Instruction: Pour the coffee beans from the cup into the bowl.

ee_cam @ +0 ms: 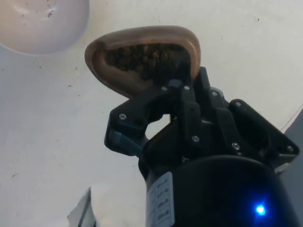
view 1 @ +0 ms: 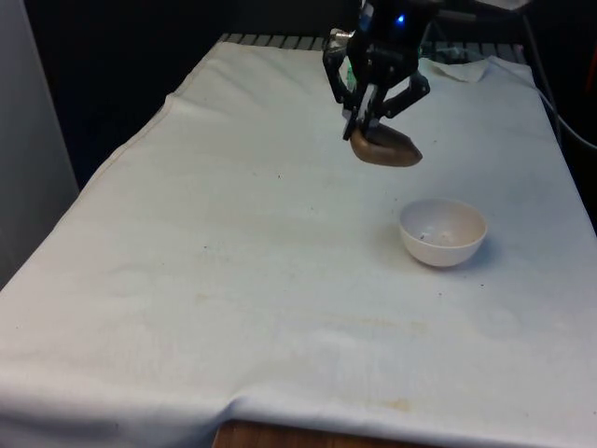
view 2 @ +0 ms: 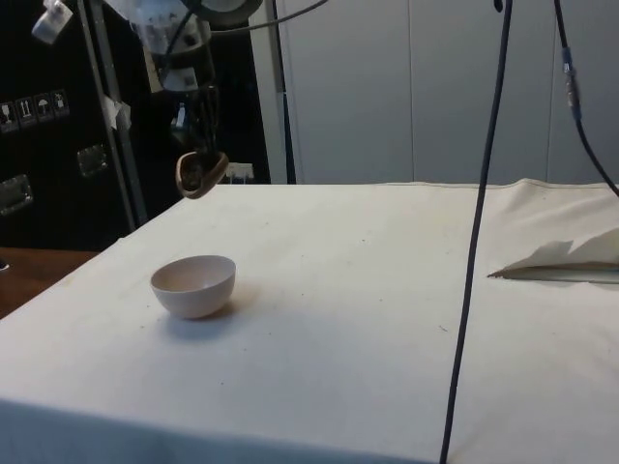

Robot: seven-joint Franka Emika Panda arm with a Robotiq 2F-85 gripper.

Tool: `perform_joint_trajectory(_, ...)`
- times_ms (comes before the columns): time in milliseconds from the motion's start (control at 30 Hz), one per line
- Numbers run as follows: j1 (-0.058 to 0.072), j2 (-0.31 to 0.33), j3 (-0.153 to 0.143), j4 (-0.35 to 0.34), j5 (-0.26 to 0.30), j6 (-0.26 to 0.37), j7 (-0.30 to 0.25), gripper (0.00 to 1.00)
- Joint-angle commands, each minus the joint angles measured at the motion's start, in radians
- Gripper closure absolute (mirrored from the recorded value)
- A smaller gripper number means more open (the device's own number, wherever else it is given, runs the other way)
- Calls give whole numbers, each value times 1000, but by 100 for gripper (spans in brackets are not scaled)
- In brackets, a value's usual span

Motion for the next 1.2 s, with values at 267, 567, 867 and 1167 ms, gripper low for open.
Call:
perform_joint_trajectory(267,8,-2,27,-18,-83,6,87,100)
perform_joint_trajectory(567,7,2,67,-35,-178,2,186,100)
perform_joint_trajectory(867,9,6,102,-42,-270,-12,275,100)
perform_joint_trajectory(1167,9,10,140,-35,-349,-57,340,100)
